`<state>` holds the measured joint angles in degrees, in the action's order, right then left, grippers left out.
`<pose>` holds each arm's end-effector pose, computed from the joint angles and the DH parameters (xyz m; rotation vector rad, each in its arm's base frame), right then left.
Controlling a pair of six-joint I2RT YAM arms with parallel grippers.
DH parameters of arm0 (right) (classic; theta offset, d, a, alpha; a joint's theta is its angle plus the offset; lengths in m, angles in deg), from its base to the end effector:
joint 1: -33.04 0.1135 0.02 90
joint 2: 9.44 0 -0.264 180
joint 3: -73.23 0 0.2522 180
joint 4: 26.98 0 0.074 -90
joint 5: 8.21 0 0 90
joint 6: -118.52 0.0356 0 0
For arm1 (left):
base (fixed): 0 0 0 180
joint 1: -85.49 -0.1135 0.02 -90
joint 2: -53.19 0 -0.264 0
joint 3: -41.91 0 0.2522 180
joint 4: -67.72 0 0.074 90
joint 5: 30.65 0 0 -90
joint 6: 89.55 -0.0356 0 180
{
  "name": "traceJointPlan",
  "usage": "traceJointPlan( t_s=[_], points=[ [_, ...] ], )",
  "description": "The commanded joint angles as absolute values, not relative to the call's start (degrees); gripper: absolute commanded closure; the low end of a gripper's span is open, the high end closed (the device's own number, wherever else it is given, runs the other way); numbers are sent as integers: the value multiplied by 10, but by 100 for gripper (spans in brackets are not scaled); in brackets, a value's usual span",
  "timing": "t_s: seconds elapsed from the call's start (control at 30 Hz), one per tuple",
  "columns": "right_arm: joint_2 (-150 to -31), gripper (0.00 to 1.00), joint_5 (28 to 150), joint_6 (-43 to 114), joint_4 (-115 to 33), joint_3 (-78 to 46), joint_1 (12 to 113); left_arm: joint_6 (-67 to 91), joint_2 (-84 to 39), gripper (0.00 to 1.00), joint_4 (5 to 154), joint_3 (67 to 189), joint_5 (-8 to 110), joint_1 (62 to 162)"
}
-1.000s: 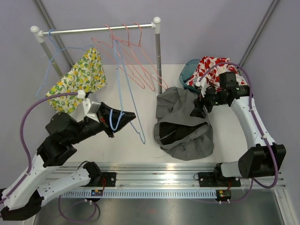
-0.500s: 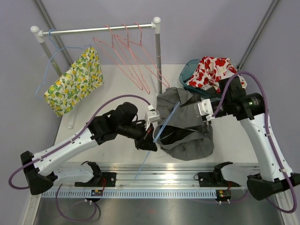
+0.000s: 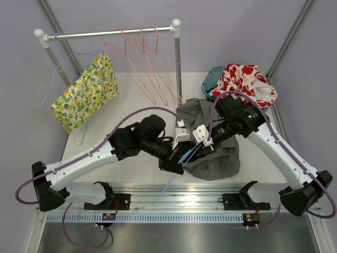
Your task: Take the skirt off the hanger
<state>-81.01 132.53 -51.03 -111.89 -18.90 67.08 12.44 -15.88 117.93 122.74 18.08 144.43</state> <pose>0.1623 0.1429 0.3655 -2.0478 1.0454 0.7983 0.1096 -0.2276 0.3488 1.3703 2.0485 -1.4231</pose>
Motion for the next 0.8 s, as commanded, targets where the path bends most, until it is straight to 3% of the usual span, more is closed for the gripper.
traceJointPlan(
  t_s=[0.0,0.07,0.17,0.27,0.3,0.33,0.4,0.53,0.77],
  points=[
    [-808,54,1294,-488,-1090,-187,683,119,-154,100,1157,1255,161,1448],
    [-809,65,1294,-490,-1096,-187,684,118,-150,100,1156,1252,166,1448],
    [-805,100,1293,-494,-1096,-185,685,114,-139,100,1150,1248,189,1448],
    [-781,100,1291,-484,-1082,-166,685,108,-109,78,1135,1235,249,1448],
    [-773,100,1291,-478,-1083,-166,685,105,-95,66,1129,1219,270,1448],
    [-770,100,1291,-463,-1088,-173,685,101,-79,46,1120,1209,291,1448],
    [-760,100,1289,-405,-1089,-175,685,87,-19,23,1085,1162,355,1448],
    [-734,100,1278,-327,-1070,-172,682,31,100,10,1016,1057,402,1448],
    [-749,100,1313,-268,-1081,-173,664,-100,199,9,958,968,409,1449]
  ],
)
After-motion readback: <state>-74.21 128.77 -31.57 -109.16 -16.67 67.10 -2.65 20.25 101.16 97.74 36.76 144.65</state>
